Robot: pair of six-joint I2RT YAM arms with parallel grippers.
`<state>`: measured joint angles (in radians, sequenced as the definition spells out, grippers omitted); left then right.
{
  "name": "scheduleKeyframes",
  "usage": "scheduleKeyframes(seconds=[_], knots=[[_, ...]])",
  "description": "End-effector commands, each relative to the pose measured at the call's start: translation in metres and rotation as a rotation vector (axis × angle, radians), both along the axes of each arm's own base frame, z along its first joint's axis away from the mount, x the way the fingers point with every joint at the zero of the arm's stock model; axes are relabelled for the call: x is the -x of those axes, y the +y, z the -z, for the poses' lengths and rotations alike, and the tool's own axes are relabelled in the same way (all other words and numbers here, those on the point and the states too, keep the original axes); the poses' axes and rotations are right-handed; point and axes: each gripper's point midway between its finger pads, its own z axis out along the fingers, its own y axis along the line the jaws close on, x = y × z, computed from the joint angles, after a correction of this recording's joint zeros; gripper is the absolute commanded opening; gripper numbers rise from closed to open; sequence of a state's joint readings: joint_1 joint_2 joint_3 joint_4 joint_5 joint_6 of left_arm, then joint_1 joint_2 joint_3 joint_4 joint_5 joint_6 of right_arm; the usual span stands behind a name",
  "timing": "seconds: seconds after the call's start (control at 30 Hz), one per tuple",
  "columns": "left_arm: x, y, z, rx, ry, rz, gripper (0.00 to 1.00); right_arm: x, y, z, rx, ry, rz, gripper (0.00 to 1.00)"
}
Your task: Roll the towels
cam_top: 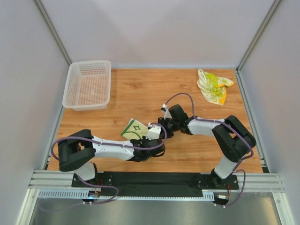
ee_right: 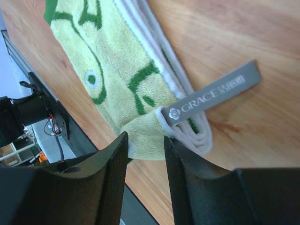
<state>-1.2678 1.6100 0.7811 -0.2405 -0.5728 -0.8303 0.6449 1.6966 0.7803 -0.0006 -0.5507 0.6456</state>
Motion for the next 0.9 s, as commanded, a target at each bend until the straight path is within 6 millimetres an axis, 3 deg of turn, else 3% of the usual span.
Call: scheduleKeyframes(seconds=[0.0, 0.23, 0.37, 0.5, 0.63, 0.67, 0.87], knots=[[0.041, 0.02, 0.039, -0.038, 0.216, 0.051, 0.04, -0.016, -0.024, 0.005, 0.088, -0.024, 0.041, 0.4], [0.045, 0.008, 0.021, 0.033, 0.236, 0.067, 0.02, -0.048, -0.067, 0.003, 0.161, -0.03, 0.175, 0.41], [0.049, -0.001, 0.014, 0.063, 0.26, 0.086, 0.02, -0.06, -0.091, -0.015, 0.219, -0.085, 0.252, 0.44], [0.049, -0.013, -0.001, 0.134, 0.263, 0.087, 0.02, -0.051, -0.098, -0.045, 0.176, -0.128, 0.307, 0.46], [0.05, -0.022, -0.015, 0.214, 0.286, 0.085, 0.02, -0.031, -0.102, -0.051, 0.142, -0.121, 0.32, 0.48], [0.051, -0.025, -0.018, 0.233, 0.297, 0.087, 0.02, -0.029, -0.103, -0.061, 0.118, -0.146, 0.324, 0.48], [0.055, -0.038, -0.027, 0.394, 0.352, 0.069, 0.03, -0.006, -0.11, -0.064, 0.106, -0.147, 0.312, 0.5]])
